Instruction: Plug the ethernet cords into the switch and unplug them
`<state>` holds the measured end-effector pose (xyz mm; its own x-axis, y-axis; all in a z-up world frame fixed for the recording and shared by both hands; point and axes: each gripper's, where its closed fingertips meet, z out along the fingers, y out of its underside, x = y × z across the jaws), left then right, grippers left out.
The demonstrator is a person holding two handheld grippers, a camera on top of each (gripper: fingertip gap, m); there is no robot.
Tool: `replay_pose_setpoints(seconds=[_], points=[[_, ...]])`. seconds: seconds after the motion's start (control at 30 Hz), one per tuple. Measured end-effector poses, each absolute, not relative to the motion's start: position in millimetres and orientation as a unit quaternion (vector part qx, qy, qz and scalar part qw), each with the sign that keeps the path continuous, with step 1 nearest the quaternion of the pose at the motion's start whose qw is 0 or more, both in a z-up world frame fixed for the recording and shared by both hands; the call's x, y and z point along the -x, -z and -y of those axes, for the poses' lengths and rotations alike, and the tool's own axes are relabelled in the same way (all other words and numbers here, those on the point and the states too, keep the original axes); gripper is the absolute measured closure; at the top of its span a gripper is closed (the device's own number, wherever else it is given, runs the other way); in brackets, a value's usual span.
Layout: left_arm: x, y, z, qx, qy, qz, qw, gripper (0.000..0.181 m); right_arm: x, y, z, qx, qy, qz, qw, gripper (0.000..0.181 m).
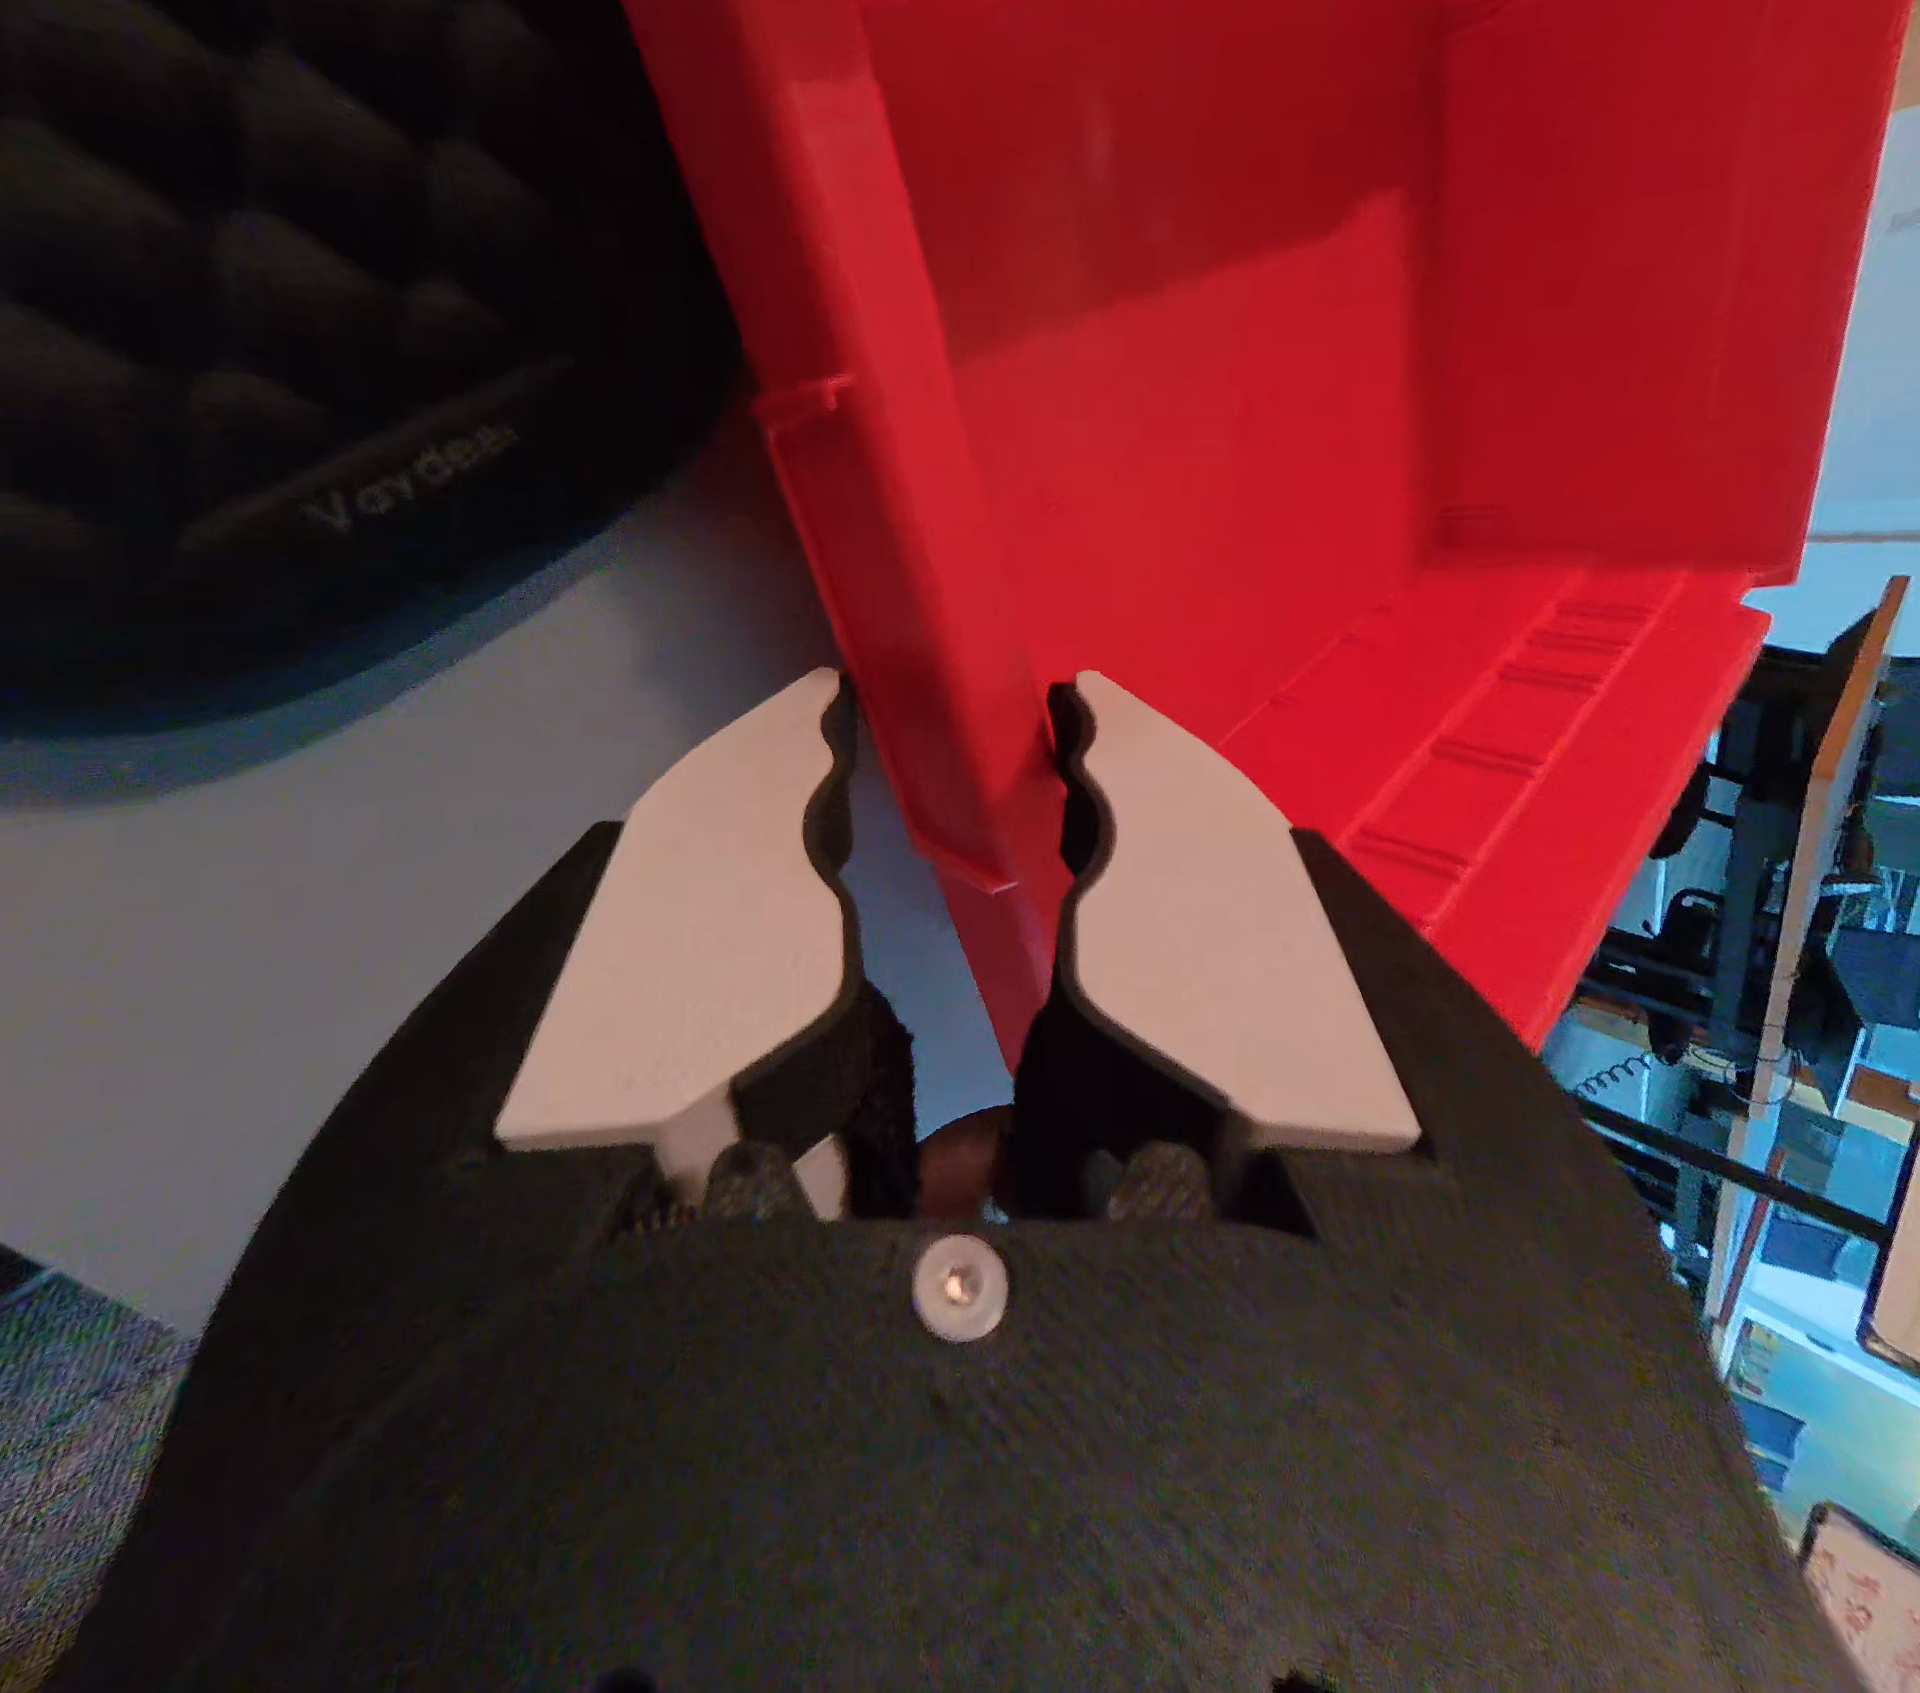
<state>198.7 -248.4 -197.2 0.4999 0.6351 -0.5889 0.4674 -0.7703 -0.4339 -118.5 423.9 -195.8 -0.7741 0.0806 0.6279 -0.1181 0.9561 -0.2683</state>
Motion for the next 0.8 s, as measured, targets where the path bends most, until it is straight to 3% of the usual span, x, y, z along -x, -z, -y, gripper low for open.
replay_pose_setpoints(seconds=[0.17, 0.33, 0.43, 0.5, 0.57, 0.63, 0.8], points=[[-207, 162, 226, 0.817, -0.399, 0.346, 0.23, 0.13, 113, 183, -430, 0.025, -0.186, 0.914, 0.359, 0.119], [-180, 43, 231, 0.647, -0.533, 0.389, 0.383, 0.118, 95, 99, -394, 0.059, -0.419, 0.813, 0.4, 0.1], [-149, 4, 256, 0.592, -0.514, 0.481, 0.393, 0.094, 66, 23, -355, 0.03, -0.626, 0.668, 0.401, 0.082], [-121, -5, 255, 0.621, -0.449, 0.503, 0.4, 0.071, 40, -8, -330, 0.003, -0.718, 0.601, 0.351, 0.08], [-91, 6, 272, 0.666, -0.389, 0.54, 0.336, 0.061, 11, -18, -301, -0.036, -0.772, 0.577, 0.264, 0.078], [-70, 30, 303, 0.683, -0.315, 0.614, 0.239, 0.062, -12, -17, -274, -0.07, -0.798, 0.565, 0.197, 0.078], [-49, 109, 350, 0.665, -0.104, 0.735, 0.082, 0.064, -40, 8, -224, -0.134, -0.797, 0.573, 0.136, 0.078]])
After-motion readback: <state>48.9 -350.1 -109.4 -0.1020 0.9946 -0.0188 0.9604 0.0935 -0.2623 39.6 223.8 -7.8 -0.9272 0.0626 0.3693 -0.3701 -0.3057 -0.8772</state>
